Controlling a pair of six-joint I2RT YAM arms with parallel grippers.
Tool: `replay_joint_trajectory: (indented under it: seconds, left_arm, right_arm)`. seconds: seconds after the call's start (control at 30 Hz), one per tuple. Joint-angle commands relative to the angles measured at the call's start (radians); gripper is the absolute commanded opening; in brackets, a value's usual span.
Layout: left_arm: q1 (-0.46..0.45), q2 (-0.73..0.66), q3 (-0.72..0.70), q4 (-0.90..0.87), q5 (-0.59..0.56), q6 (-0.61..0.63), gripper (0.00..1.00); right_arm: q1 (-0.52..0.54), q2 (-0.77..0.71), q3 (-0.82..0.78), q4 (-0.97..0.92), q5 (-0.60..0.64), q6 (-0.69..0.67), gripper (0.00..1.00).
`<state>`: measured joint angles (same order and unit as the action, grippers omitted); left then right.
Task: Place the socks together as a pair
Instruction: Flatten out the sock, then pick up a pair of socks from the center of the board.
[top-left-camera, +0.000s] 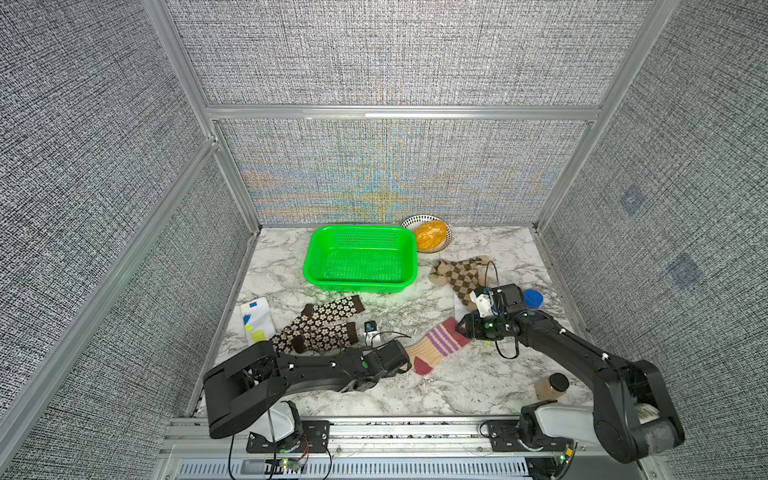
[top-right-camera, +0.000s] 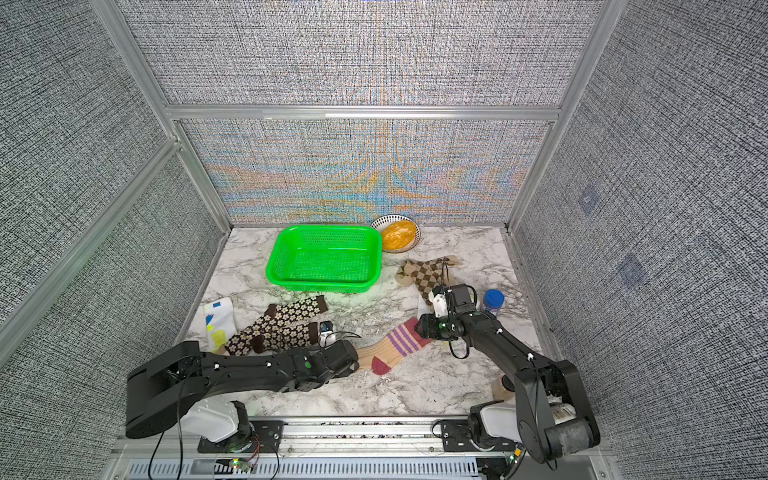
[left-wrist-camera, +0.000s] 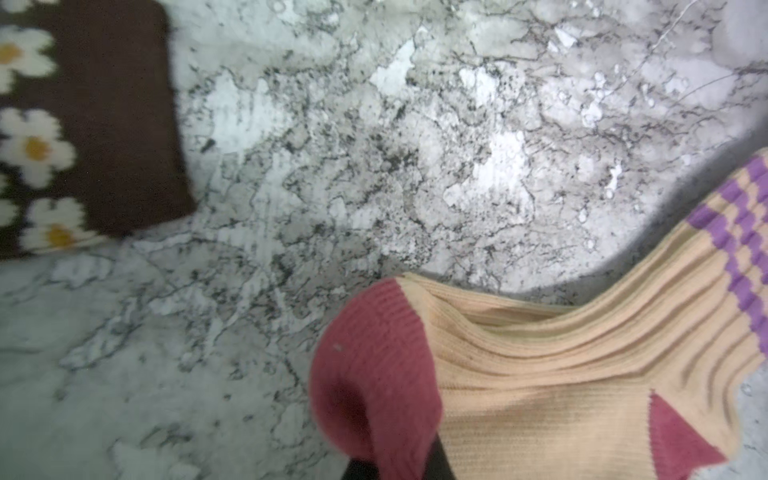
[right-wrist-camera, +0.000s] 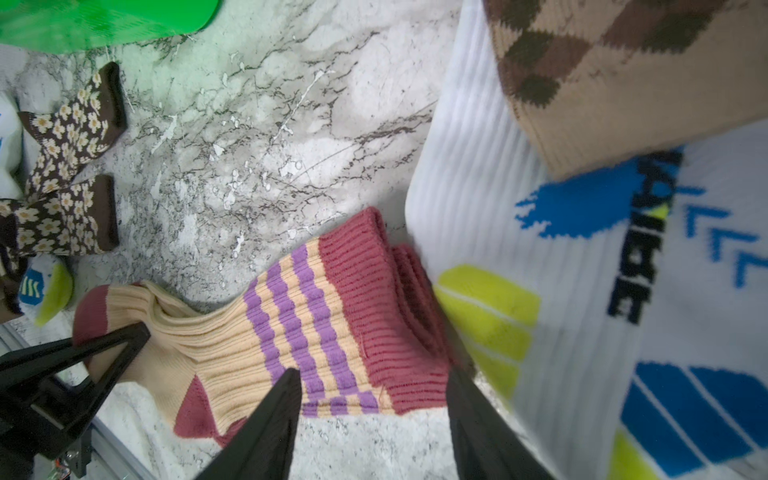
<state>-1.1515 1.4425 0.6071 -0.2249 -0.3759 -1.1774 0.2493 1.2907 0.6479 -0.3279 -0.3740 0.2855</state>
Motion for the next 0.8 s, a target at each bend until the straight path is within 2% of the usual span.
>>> replay_joint_trajectory:
  seconds: [0.0,0.13,0.33,0.63,0.7,0.77]
  left_arm:
    - [0.008,-0.086,-0.027,-0.099,-0.055,0.02,0.07]
    - [0.013,-0.171,-0.052,-0.134,-0.055,0.066,0.07]
    - [0.014,-0.138,-0.046,-0.119,-0.037,0.103,0.07]
    - [0.015,-0.105,-0.027,-0.126,-0.038,0.124,0.07]
    - [0.015,-0.097,-0.024,-0.125,-0.035,0.13,0.07]
    - [0.015,-0.094,-0.02,-0.127,-0.036,0.135,0.07]
  right_arm:
    - [0.019,-0.008,-0.011,0.007,-0.018,0.024,0.59]
    - [0.048,0.023,-0.037,0.056,-0.033,0.047,0.59]
    - [0.118,0.134,-0.025,0.149,-0.032,0.083,0.6]
    - [0.127,0.241,0.028,0.171,0.033,0.095,0.6]
    - [0.133,0.256,0.034,0.163,0.036,0.086,0.58]
    - [0.148,0.265,0.038,0.146,0.058,0.074,0.51]
